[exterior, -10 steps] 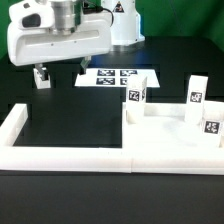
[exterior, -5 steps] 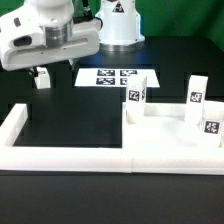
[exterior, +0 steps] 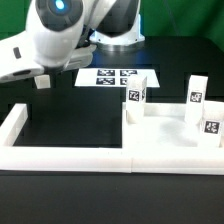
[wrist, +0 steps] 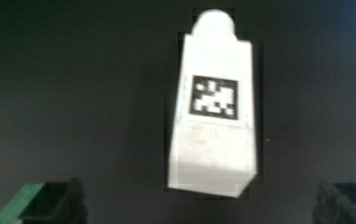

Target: Assemble square table

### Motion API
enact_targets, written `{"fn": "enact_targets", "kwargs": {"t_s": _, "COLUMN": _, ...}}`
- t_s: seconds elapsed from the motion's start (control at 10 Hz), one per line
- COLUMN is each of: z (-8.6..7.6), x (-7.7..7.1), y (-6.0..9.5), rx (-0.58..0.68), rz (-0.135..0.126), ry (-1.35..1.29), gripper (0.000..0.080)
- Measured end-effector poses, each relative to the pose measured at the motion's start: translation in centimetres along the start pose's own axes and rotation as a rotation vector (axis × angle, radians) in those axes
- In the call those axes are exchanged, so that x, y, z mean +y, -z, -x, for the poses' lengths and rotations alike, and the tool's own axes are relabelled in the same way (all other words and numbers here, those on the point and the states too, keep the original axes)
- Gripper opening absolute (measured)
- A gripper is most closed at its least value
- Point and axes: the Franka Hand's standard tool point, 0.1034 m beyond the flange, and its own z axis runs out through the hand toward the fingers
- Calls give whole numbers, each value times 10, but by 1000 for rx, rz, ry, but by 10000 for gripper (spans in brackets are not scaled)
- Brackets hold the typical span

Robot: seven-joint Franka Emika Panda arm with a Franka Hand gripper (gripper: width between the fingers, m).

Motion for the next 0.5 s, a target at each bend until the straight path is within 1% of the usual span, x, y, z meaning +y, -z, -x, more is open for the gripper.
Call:
{"fn": "enact_targets", "kwargs": {"t_s": 0.1, "z": 0, "x": -2, "y": -2, "rx": -33, "rz": -11, "ry": 2, "gripper": 649}}
{"fn": "enact_targets", "kwargs": {"t_s": 0.2, "z": -1, "x": 0, "y": -1, "rx": -25, "rz": -6, "ry": 1, "gripper": 649}}
{"fn": "enact_targets", "kwargs": {"t_s": 0.4, "z": -1, "x": 1, "y": -3, "rx": -25, "rz": -8, "ry": 0, "gripper": 649}}
{"fn": "enact_targets", "kwargs": {"t_s": 0.5, "z": 1, "x": 0, "y": -17, "rx": -23, "rz": -11, "ry": -1, "gripper": 649}}
